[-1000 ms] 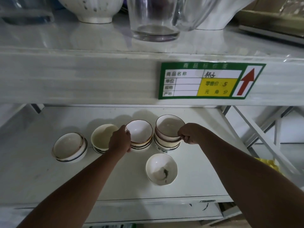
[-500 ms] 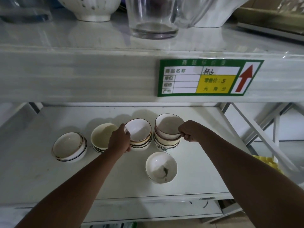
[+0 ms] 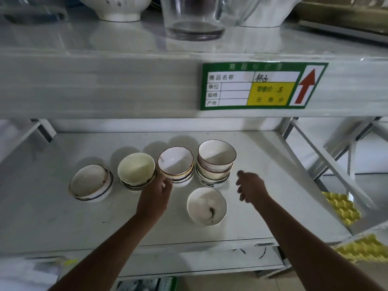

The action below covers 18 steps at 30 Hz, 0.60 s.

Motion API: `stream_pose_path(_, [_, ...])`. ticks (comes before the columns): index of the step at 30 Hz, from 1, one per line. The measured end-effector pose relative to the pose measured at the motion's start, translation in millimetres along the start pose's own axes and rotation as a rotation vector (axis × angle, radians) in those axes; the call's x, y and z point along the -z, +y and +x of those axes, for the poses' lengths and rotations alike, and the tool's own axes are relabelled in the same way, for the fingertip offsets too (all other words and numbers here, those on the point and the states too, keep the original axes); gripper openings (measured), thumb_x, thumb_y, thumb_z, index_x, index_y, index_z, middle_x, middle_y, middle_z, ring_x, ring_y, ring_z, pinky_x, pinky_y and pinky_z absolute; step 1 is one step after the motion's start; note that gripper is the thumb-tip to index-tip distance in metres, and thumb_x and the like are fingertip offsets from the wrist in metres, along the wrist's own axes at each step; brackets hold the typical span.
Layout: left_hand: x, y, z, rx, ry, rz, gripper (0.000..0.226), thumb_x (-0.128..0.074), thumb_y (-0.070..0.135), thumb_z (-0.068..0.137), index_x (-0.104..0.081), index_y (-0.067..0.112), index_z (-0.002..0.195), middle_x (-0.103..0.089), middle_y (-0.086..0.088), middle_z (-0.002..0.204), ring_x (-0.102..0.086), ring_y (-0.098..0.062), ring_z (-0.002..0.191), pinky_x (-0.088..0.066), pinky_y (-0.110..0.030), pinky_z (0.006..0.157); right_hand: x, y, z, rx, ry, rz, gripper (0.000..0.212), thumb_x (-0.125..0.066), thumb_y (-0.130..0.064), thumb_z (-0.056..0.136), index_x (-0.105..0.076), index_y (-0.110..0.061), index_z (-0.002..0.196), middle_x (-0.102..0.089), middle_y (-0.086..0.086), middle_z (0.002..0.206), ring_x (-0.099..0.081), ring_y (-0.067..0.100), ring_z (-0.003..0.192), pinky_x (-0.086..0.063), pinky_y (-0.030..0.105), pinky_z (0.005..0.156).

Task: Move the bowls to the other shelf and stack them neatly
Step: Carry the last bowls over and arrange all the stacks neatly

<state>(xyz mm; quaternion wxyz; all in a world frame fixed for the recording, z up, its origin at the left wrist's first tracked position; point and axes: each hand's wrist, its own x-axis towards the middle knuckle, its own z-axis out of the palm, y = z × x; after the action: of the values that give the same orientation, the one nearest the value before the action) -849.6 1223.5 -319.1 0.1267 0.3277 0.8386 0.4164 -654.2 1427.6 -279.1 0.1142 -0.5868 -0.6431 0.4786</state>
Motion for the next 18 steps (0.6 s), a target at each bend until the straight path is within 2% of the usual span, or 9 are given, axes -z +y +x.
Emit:
stream_pose_path(2, [-13.3, 3.3, -12.7, 0.196, -0.23, -0.141, 0.012, -0.051, 0.033, 0.094, -0.058, 0.023, 0.09, -0.064, -0.007, 0.062, -0.06, -0.022, 0.041, -0.046, -0.027, 0.041, -10.8, 17.6, -7.2, -0.087, -0.2, 0.0, 0.031, -0.052, -0.034, 0.095, -0.063, -0.007, 0.083, -0.06, 0.01, 0.064, -0.058, 0.023, 0.044, -0.042, 0.021, 0.048])
stream_pose_path(4, [-20.5, 6.8, -19.8, 0.345, -0.407, -0.262, 0.013, -0.051, 0.026, 0.096, -0.061, 0.021, 0.102, -0.066, -0.009, 0.069, -0.061, -0.019, 0.044, -0.044, -0.021, 0.04, -19.5, 28.3, -13.8, -0.137, -0.338, -0.015, 0.034, -0.053, -0.038, 0.097, -0.063, -0.006, 0.093, -0.062, 0.013, 0.075, -0.06, 0.025, 0.051, -0.047, 0.024, 0.052])
stream_pose_path(7, [-24.1, 7.6, -24.1, 0.366, -0.543, -0.379, 0.018, -0.049, 0.024, 0.099, -0.063, 0.016, 0.108, -0.067, -0.009, 0.071, -0.063, -0.018, 0.05, -0.047, -0.021, 0.045, -28.2, 36.5, -23.4, -0.121, -0.413, 0.068, 0.035, -0.052, -0.04, 0.1, -0.063, -0.006, 0.1, -0.065, 0.016, 0.084, -0.063, 0.026, 0.058, -0.052, 0.03, 0.06])
stream_pose_path(10, [-22.0, 7.8, -27.6, 0.351, -0.554, -0.401, 0.018, -0.05, 0.024, 0.099, -0.064, 0.013, 0.104, -0.067, -0.009, 0.071, -0.065, -0.018, 0.053, -0.05, -0.023, 0.047, -35.1, 40.7, -27.2, -0.05, -0.456, 0.166, 0.028, -0.057, -0.029, 0.099, -0.064, -0.004, 0.113, -0.068, 0.018, 0.089, -0.067, 0.028, 0.067, -0.057, 0.037, 0.069])
stream_pose_path(12, [-19.1, 5.8, -28.8, 0.34, -0.518, -0.395, 0.017, -0.053, 0.023, 0.098, -0.066, 0.013, 0.101, -0.067, -0.011, 0.071, -0.066, -0.018, 0.052, -0.053, -0.026, 0.049, -40.3, 41.3, -27.6, -0.016, -0.462, 0.183, 0.028, -0.057, -0.019, 0.1, -0.064, 0.001, 0.117, -0.069, 0.019, 0.089, -0.068, 0.028, 0.069, -0.06, 0.038, 0.066])
stream_pose_path(16, [-3.6, -7.2, -29.8, 0.313, -0.39, -0.333, 0.016, -0.055, 0.022, 0.096, -0.071, 0.018, 0.094, -0.069, -0.016, 0.076, -0.07, -0.031, 0.065, -0.059, -0.042, 0.06, -59.9, 29.0, -41.4, 0.015, -0.494, 0.19, 0.018, -0.052, -0.006, 0.1, -0.063, 0.006, 0.11, -0.065, 0.026, 0.094, -0.066, 0.031, 0.07, -0.061, 0.034, 0.055])
stream_pose_path(18, [9.4, -10.8, -31.5, 0.319, -0.333, -0.331, 0.017, -0.056, 0.023, 0.095, -0.072, 0.016, 0.098, -0.07, -0.016, 0.075, -0.07, -0.031, 0.065, -0.06, -0.042, 0.062, -70.0, 19.6, -49.0, 0.043, -0.485, 0.177, 0.015, -0.05, -0.001, 0.099, -0.064, 0.007, 0.101, -0.063, 0.024, 0.088, -0.065, 0.029, 0.065, -0.06, 0.033, 0.051])
